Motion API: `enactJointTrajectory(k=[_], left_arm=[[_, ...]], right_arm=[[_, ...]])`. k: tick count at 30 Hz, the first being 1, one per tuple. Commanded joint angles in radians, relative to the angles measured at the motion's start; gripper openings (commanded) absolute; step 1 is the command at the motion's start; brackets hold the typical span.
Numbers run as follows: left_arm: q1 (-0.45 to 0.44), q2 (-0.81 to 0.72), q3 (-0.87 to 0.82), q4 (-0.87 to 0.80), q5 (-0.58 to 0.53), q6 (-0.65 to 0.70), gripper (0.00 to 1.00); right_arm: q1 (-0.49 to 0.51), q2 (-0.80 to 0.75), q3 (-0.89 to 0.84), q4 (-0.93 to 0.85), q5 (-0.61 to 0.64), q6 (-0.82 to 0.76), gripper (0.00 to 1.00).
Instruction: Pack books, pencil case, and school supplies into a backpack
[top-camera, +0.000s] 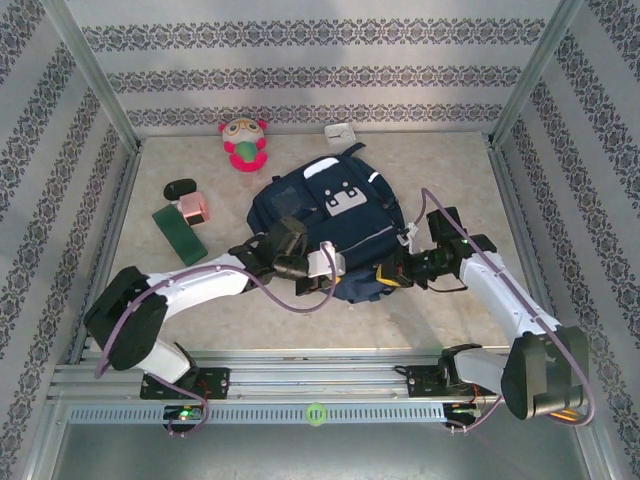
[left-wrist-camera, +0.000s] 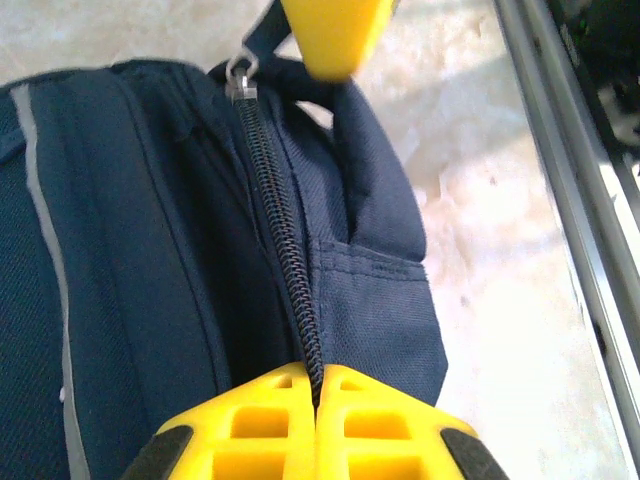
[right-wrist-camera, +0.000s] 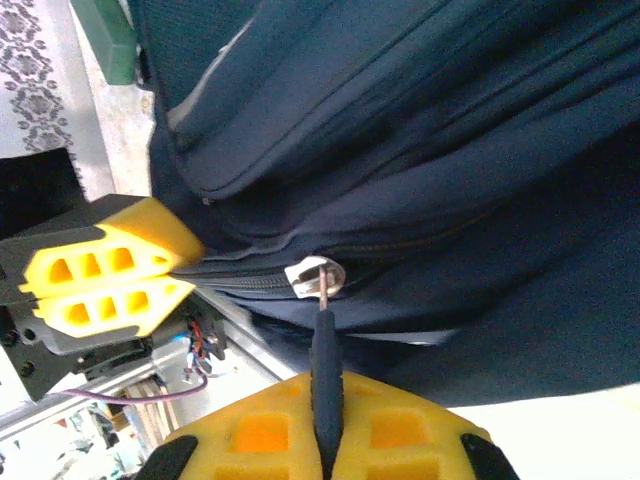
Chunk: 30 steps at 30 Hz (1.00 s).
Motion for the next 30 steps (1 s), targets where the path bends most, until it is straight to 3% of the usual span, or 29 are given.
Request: enactJointTrajectory(k=[1,5,7,9,11,15,21,27,28,30], left_arm=[[0.046,-0.073,-0.045,-0.199,0.008,0.127,0.0],[0.059,-0.114,-0.058,-0.298,-0.038,0.193,0.03],[0.06,-0.123,-0.056,-0.308,-0.041,0.185,0.13],[0.053,-0.127,-0.033,-0.304,-0.025,0.137,0.35],[0.021,-0.121,0.011,-0.268,-0.089,0.033,0.49],[-0.045,-0.082,0.097,-0.181,-0.165,-0.146,0.63],[-0.12,0.022,0.115,0.045,-0.198,-0.314,0.71],[-0.169,0.144,0.157,0.084,-0.175,-0.356,0.79],[-0.173,0.156,0.153,0.098,-0.201,-0.362,0.75],[-0.173,0.169,0.149,0.099,-0.232,-0.357,0.57]], right_arm=[[-0.029,0.038,0.042,-0.082,0.067,-0.114,0.0],[-0.006,0.07,0.045,-0.052,0.031,-0.112,0.0],[0.018,0.075,0.044,-0.036,0.021,-0.106,0.0],[0.035,0.078,0.034,-0.013,0.001,-0.094,0.0],[0.045,0.077,0.03,-0.006,-0.001,-0.088,0.0],[0.05,0.068,0.025,-0.002,-0.002,-0.084,0.0],[0.053,0.069,0.029,-0.003,-0.002,-0.082,0.0],[0.063,0.075,0.047,-0.003,-0.002,-0.079,0.0],[0.064,0.075,0.05,-0.004,-0.002,-0.08,0.0],[0.062,0.074,0.056,-0.005,0.006,-0.079,0.0]])
